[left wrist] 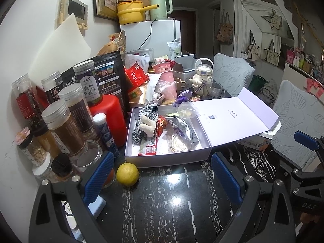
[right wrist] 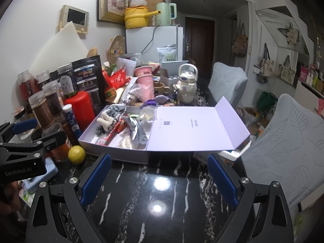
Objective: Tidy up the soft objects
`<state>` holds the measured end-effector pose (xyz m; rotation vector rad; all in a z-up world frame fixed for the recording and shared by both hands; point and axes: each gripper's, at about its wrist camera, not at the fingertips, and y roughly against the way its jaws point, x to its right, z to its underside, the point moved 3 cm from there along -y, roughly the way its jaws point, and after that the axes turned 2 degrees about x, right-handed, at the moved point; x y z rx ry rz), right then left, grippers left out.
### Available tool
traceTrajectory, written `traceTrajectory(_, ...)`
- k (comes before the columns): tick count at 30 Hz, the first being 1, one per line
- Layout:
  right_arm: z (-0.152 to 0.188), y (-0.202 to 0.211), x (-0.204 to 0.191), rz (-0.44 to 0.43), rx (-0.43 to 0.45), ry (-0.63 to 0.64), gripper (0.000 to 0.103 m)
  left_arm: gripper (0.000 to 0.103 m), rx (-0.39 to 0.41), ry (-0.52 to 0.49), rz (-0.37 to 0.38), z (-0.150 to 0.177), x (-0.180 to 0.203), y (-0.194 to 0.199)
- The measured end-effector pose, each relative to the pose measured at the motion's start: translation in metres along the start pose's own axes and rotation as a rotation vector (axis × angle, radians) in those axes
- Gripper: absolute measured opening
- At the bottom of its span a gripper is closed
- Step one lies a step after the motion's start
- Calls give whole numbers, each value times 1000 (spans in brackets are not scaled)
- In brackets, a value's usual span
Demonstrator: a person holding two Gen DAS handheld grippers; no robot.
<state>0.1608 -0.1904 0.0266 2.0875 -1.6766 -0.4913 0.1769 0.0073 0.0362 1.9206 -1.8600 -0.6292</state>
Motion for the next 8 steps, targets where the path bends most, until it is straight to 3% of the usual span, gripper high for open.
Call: traceTrajectory(8,2,-3,3,1,-9,-2,97,98,-25,0,10,1,2,-8)
